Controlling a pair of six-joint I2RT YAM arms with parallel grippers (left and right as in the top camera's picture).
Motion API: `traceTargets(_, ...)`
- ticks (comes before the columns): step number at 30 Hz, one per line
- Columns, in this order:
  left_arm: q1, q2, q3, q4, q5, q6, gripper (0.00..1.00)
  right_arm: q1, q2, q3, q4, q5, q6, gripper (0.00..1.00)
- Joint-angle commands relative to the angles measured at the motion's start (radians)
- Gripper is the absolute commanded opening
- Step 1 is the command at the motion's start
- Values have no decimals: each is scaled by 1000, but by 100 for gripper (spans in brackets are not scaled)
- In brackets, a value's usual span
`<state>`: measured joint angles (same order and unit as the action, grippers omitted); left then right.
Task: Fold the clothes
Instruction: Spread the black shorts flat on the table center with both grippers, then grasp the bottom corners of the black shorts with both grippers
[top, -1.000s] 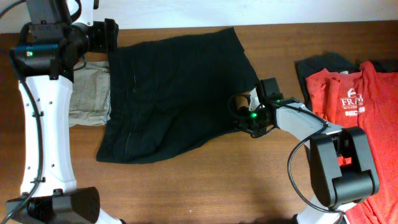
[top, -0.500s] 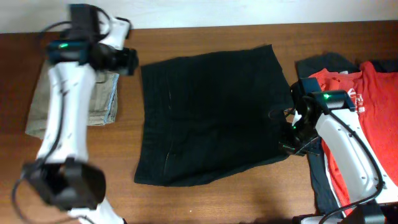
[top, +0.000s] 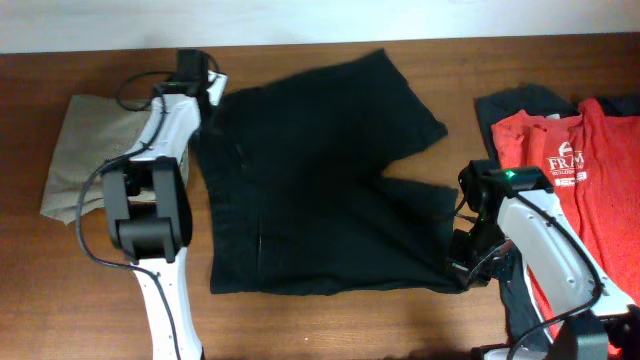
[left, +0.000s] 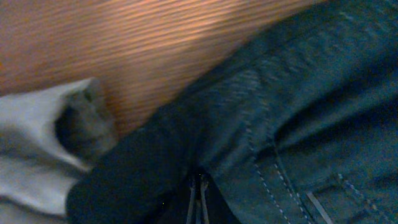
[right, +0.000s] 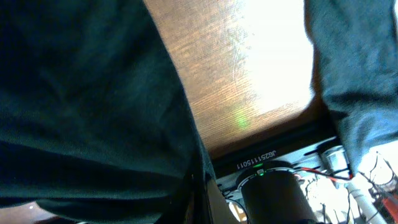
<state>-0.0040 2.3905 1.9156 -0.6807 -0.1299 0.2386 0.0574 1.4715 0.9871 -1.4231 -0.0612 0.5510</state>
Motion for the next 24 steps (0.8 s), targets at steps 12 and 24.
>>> traceTargets(12, 38, -553, 150, -507, 98, -151, 96, -19, 23, 96, 490, 23, 25, 71)
traceTargets(24, 38, -541, -133, -943, 182, -179, 85, -221, 403, 96, 854, -190, -338, 37)
